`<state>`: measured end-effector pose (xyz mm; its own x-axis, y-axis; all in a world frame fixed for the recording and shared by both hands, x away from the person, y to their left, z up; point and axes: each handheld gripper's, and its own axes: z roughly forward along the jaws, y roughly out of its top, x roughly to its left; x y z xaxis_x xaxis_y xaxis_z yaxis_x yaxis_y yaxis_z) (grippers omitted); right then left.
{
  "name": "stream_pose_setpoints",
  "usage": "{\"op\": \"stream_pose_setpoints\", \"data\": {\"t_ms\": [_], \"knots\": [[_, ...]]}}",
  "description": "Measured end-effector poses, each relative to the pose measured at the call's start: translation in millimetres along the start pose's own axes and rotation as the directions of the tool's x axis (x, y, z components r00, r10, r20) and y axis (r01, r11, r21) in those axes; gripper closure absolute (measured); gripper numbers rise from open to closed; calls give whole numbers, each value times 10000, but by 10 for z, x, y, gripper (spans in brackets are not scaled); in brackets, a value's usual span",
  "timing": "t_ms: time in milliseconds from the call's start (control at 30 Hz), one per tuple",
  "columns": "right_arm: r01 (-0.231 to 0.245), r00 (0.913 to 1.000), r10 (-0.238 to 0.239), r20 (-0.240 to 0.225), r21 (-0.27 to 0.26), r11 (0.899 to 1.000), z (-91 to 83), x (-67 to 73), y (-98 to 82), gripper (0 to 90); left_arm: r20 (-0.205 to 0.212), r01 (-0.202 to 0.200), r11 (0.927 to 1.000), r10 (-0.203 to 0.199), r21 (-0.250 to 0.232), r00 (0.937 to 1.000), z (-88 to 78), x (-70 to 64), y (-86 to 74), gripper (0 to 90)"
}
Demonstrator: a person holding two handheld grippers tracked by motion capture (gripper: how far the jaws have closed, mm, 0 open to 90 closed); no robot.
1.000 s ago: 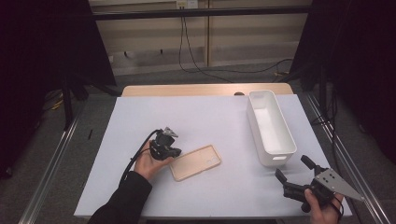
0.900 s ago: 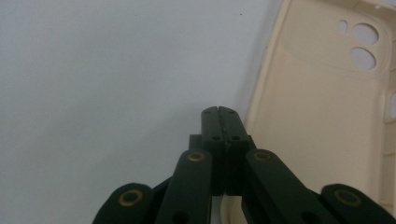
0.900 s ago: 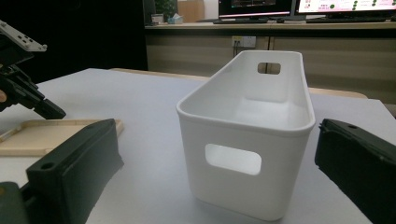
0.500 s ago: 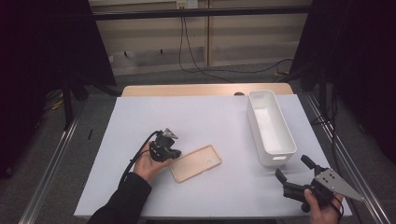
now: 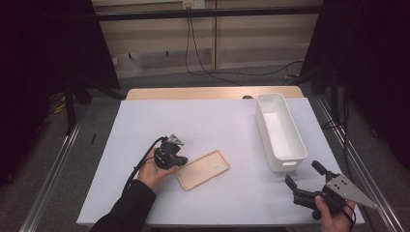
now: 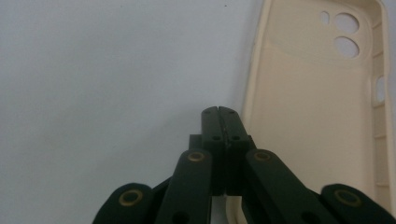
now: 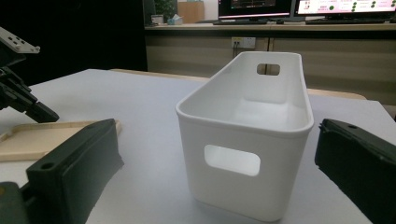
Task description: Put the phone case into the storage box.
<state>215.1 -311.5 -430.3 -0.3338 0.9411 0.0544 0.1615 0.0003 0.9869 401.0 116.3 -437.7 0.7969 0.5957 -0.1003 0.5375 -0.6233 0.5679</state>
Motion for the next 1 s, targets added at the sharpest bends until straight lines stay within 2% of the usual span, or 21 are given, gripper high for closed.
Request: {"op": "stream_pose_setpoints", "data": {"t_ms": [167,400,533,567,667,800,933,1000], "knots": [[4,10000,-4,-48,38,10000,0,2,-1,0,36,-112,9999,112,-3,9999,-38,-78,-57,900],[50,10000,-50,-62,32,10000,1,14,2,0,146,-2,9999,4,-162,9999,-40,-66,-81,900],[21,9999,-20,-108,59,10000,8,6,-2,0,-195,-167,9996,162,-239,9997,-46,-105,-89,900],[31,9999,-31,-110,42,10000,5,4,-1,0,-192,-97,9995,92,-292,9998,-47,-105,-95,900],[1,10000,-1,-89,21,10000,-1,2,0,0,-245,28,9988,-40,-479,9997,-48,-99,-113,900],[3,9999,-3,-106,13,10000,0,6,2,0,-262,112,9953,-137,-963,9996,-91,-54,-134,900],[15,10000,-15,-94,-1,10000,-1,3,2,0,-278,170,9868,-217,-1613,9994,-166,-23,-162,819],[-8,10000,7,-72,-13,10000,-2,2,2,0,-217,265,9825,-310,-1843,9993,-201,-16,-179,751]]}}
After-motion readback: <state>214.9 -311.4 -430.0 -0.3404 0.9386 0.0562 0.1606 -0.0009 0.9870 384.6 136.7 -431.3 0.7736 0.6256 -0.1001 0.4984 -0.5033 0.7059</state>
